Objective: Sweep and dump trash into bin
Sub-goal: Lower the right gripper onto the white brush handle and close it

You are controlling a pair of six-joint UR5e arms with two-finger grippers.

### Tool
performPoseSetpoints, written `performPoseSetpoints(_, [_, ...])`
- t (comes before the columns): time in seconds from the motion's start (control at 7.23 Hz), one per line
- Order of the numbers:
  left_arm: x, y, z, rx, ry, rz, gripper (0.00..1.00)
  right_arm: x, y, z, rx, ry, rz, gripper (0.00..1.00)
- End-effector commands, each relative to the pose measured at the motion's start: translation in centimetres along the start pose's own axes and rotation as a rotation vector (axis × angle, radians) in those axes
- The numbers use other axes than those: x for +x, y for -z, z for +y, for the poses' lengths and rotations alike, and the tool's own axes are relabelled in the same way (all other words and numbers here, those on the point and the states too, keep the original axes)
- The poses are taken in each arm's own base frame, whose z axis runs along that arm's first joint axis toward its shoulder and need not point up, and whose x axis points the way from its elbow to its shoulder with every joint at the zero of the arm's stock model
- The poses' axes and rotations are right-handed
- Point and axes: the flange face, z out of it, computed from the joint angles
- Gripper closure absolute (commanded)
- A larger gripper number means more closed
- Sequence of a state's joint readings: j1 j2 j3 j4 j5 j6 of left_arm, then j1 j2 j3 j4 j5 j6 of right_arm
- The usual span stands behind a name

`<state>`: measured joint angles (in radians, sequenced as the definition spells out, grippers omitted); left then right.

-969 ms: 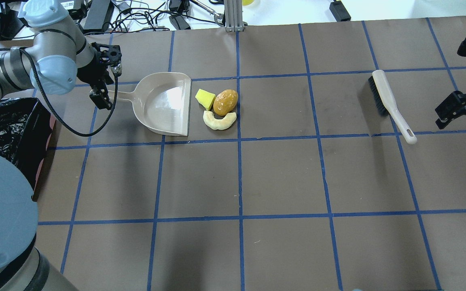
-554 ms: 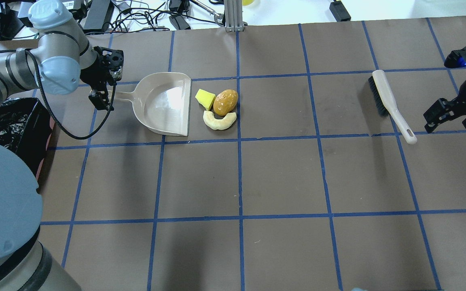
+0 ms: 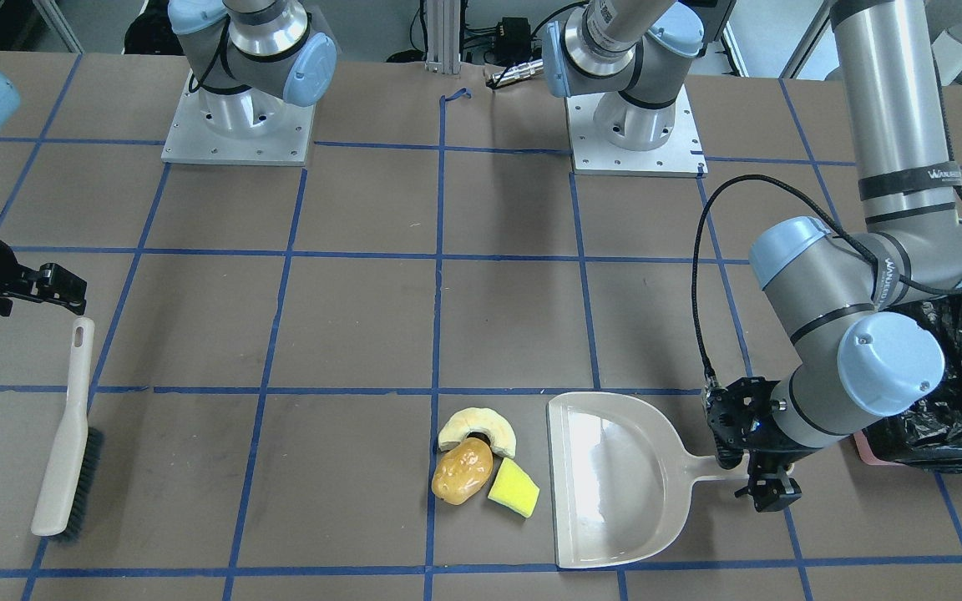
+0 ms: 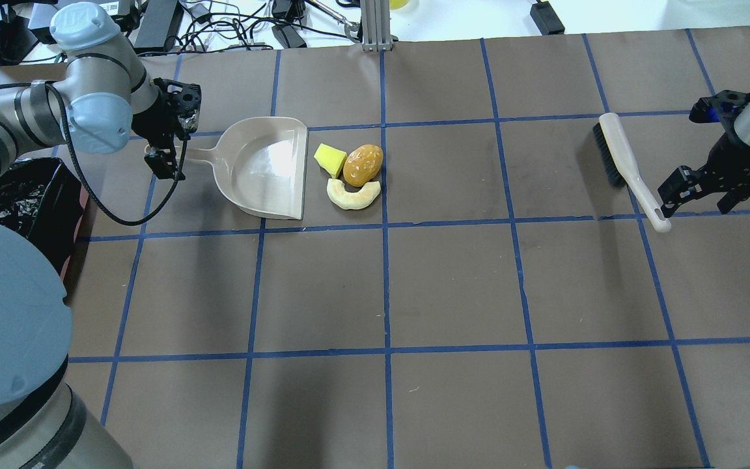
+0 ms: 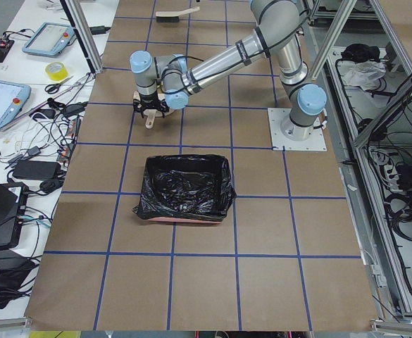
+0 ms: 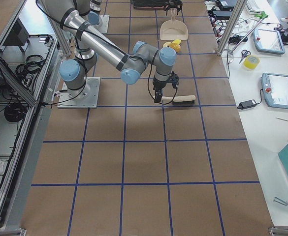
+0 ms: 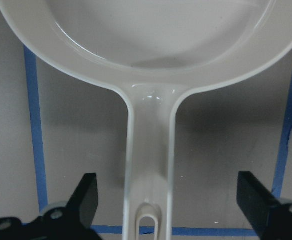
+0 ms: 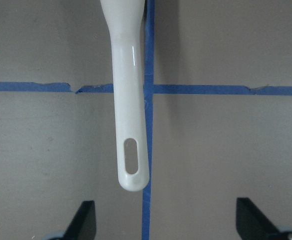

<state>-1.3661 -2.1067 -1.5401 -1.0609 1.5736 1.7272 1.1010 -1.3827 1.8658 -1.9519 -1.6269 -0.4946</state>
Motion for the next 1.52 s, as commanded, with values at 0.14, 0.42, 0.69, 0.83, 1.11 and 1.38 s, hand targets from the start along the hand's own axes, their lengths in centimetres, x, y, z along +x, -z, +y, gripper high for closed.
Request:
performPoseSetpoints(0.14, [-0.3,-0.8,0.0,0.004,-0.001,0.006,0.20,-0.4,-3.7,-2.5,-0.007,0.052,0.005,0.02])
performPoseSetpoints(0.42, [-0.3,-0.9,-0.1,0.002,0.001,0.003,0.65,-0.2,-4.5,-3.0,0.000,0.076,0.007,0.08])
performPoseSetpoints(0.69, [-0.3,-0.8,-0.1,0.000,0.002,0.002,0.73,-0.4,-4.5,-2.9,0.000,0.033,0.006,0.16])
performPoseSetpoints(0.83, [-0.3,-0.8,-0.2,0.002,0.001,0.001,0.74,-0.4,-4.7,-3.0,-0.003,0.033,0.004,0.17])
performPoseSetpoints(1.11, [-0.3,-0.6,-0.4,-0.008,-0.007,0.000,0.76,-0.6,-4.5,-3.1,0.000,0.035,0.005,0.26])
performPoseSetpoints(1.38, [-0.2,-0.2,-1.0,-0.009,-0.021,-0.005,0.80,-1.2,-4.5,-3.3,0.000,0.042,0.006,0.30])
